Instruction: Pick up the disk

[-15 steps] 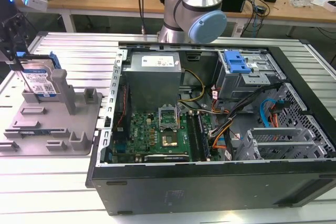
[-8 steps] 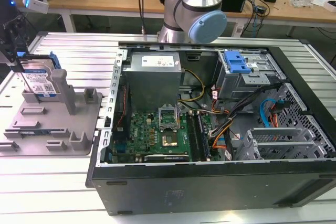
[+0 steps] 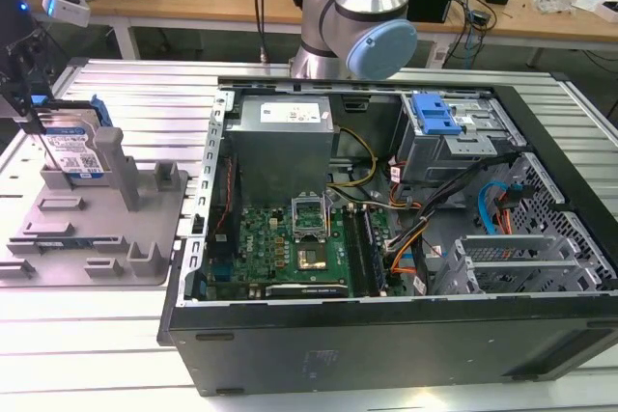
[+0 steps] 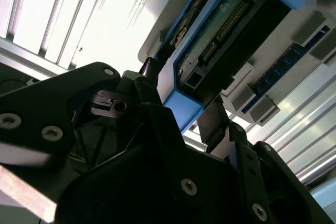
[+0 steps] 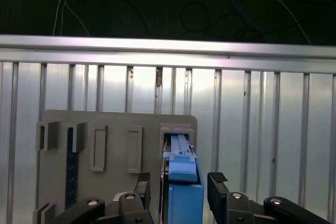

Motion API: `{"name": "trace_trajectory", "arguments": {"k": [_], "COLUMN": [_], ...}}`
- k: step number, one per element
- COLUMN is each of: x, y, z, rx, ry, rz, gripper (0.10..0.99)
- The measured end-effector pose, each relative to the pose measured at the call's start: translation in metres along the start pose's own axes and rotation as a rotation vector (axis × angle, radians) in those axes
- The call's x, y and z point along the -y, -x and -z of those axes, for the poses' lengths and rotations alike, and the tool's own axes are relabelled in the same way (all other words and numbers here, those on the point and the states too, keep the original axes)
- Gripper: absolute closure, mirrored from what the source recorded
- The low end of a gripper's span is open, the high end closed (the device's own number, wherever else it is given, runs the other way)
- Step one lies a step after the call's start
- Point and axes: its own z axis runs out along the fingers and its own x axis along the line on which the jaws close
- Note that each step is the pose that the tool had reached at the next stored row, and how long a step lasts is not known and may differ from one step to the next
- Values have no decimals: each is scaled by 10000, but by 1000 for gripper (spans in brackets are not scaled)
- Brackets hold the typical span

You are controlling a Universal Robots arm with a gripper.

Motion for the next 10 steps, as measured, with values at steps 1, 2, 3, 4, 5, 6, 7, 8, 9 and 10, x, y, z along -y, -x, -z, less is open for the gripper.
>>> {"name": "trace_trajectory", "arguments": {"k": [1,2,3,4,5,6,7,8,9,10], "x": [0,0,0,0,0,0,0,0,0,0], "y": [0,0,0,0,0,0,0,0,0,0], "z": [0,-1,-1,-1,-2,-2,-2,-3,-3,-3], "rx": [0,0,0,0,0,0,0,0,0,0], "ry": [0,0,-1,0,-1,0,0,-1,0,-1], "rz": [0,0,0,0,0,0,0,0,0,0], "gripper": [529,529,529,545,545,612,678,678,678,678]}}
